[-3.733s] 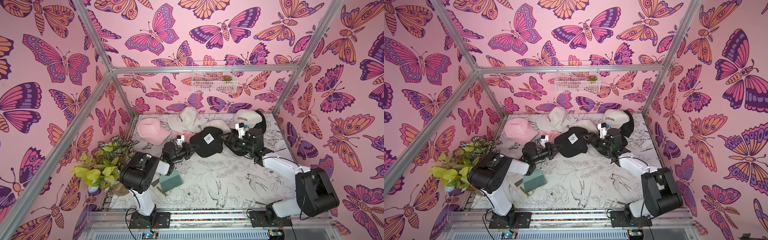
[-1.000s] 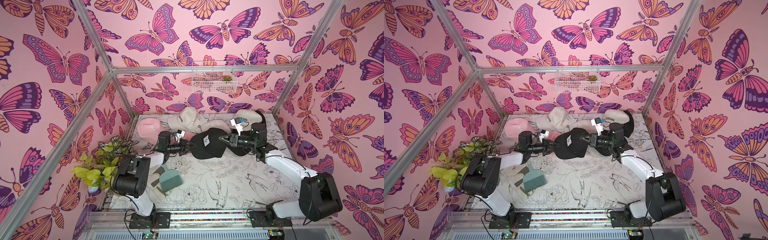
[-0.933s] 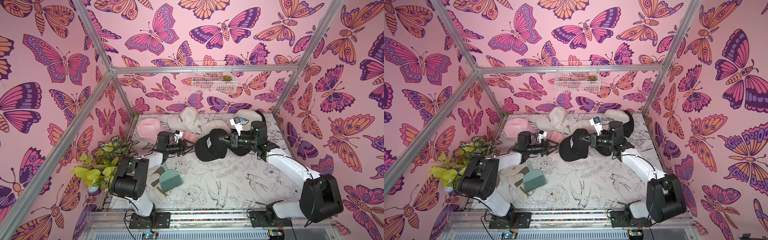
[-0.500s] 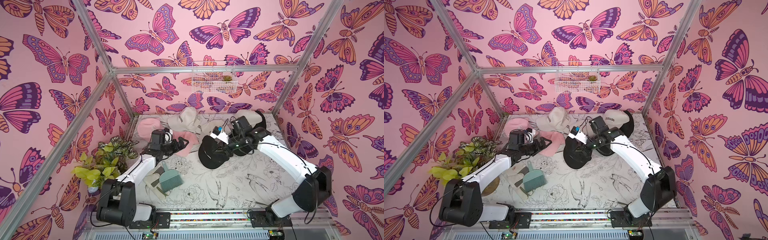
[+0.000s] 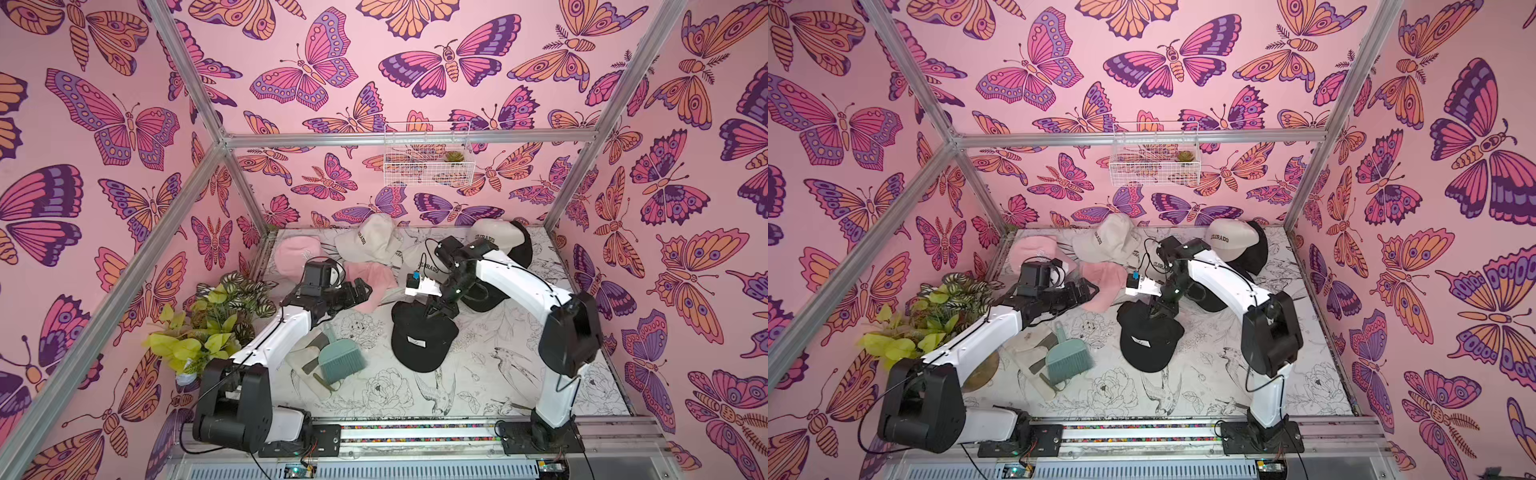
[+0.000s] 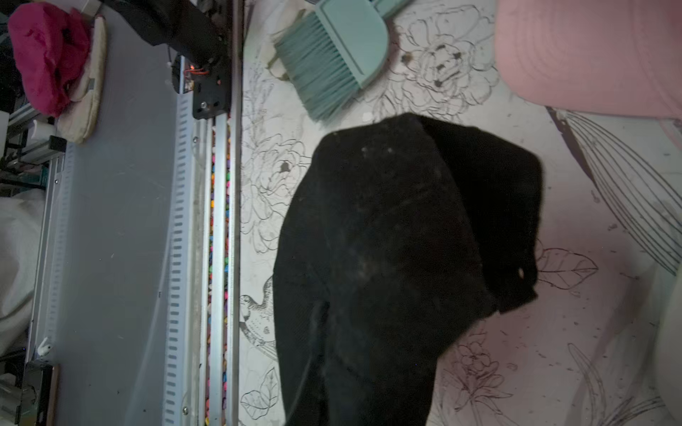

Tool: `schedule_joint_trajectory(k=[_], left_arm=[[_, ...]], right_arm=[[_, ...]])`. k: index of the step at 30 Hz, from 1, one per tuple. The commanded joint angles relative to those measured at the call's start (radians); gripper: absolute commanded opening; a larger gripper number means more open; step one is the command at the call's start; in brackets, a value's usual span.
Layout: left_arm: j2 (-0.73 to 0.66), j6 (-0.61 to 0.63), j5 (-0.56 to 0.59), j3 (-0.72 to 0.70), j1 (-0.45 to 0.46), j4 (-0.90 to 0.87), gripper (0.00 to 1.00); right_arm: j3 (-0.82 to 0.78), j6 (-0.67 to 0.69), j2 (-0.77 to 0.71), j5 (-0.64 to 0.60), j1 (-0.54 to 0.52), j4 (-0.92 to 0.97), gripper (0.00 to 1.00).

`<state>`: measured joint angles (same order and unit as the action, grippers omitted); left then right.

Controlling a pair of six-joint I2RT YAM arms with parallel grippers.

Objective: Stack the baseball caps by color
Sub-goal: Place the baseball cap at the center of the board.

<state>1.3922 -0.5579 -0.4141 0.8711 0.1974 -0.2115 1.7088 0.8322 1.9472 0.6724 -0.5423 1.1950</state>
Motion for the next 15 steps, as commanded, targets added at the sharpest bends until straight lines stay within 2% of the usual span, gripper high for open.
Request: schedule_joint_trajectory(k=[1, 3, 5, 9, 13, 14, 15], left_arm=[[0.024, 0.014, -0.040, 0.008, 0.028, -0.034, 1.00], [0.024, 0.012, -0.046, -0.001, 0.047, -0.034, 1.00], [0.021, 0.006, -0.049, -0.018, 0.064, -0.031, 1.00], [0.025, 0.003, -0.078, -0.054, 0.107, -0.032, 1.00], [0.030, -0.007, -0.102, -0.082, 0.149, -0.033, 1.00], [0.028, -0.011, -0.105, -0.086, 0.157, -0.030, 1.00], [0.026, -0.016, -0.106, -0.094, 0.164, -0.027, 1.00]], right_arm=[[0.120, 0.045, 0.116, -0.079, 0.025, 0.082, 0.07], [0.212, 0.045, 0.191, -0.092, 0.039, 0.109, 0.08], [0.284, 0.060, 0.253, -0.092, 0.051, 0.131, 0.02], [0.399, 0.080, 0.357, -0.108, 0.051, 0.179, 0.02], [0.472, 0.078, 0.404, -0.109, 0.049, 0.194, 0.07], [0.479, 0.068, 0.406, -0.113, 0.048, 0.185, 0.10], [0.482, 0.051, 0.403, -0.120, 0.049, 0.165, 0.18]])
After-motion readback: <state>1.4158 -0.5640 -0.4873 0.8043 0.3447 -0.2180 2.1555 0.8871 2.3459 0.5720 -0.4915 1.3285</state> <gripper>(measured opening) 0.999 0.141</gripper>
